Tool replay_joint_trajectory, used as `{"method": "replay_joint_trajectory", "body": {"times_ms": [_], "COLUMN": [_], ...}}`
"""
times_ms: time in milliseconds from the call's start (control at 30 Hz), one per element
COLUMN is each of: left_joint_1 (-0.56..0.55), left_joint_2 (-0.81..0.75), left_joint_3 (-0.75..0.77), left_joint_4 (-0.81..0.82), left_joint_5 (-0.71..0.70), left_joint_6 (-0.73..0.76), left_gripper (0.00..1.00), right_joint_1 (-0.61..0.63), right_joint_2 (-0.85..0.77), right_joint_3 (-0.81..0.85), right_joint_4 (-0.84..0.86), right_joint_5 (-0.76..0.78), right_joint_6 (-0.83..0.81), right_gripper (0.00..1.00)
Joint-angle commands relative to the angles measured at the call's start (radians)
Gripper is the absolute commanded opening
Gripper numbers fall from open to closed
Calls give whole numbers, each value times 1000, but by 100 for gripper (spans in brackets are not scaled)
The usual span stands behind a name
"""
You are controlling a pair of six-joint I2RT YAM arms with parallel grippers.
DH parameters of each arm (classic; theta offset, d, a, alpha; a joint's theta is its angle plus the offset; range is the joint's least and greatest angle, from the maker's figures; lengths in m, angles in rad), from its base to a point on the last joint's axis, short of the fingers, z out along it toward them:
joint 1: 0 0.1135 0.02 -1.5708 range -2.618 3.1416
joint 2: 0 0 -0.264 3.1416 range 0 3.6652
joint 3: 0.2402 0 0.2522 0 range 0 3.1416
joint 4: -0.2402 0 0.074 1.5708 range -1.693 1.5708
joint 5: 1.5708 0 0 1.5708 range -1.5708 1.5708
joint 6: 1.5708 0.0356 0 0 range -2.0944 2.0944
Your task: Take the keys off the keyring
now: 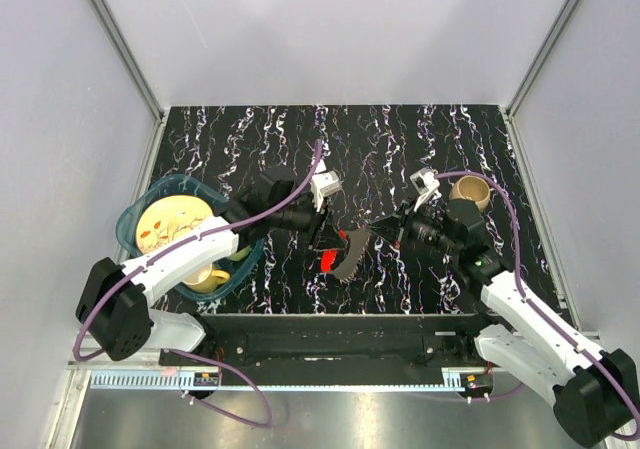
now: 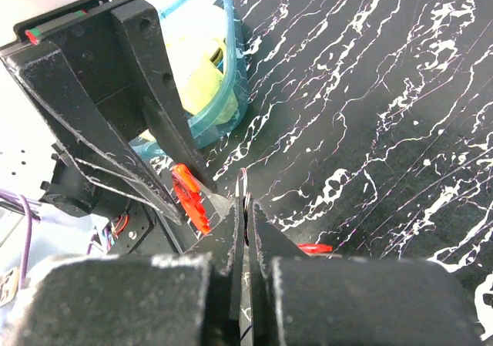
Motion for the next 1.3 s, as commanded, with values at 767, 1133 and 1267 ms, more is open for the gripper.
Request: {"method": "replay_joint_trajectory", "body": {"times_ms": [767,1133,1267], "left_joint_1": [-7,-5,-2], "left_joint_2": [41,-41,-104], "left_joint_3": [39,103,121], "left_joint_4": [82,-68,-145], "left_joint_5": [141,70,74], "left_joint_6": [-14,118,174], "left_gripper": [10,0,0], "right_joint_1": [6,6,6], "right_joint_2": [-166,-322,-405], "right_joint_3": [-42,-18,7], "right_joint_4": [129,-41,-175], "right_joint_5": [94,93,7], "right_joint_6": [168,-45,-188], "right_gripper": [0,57,61]}}
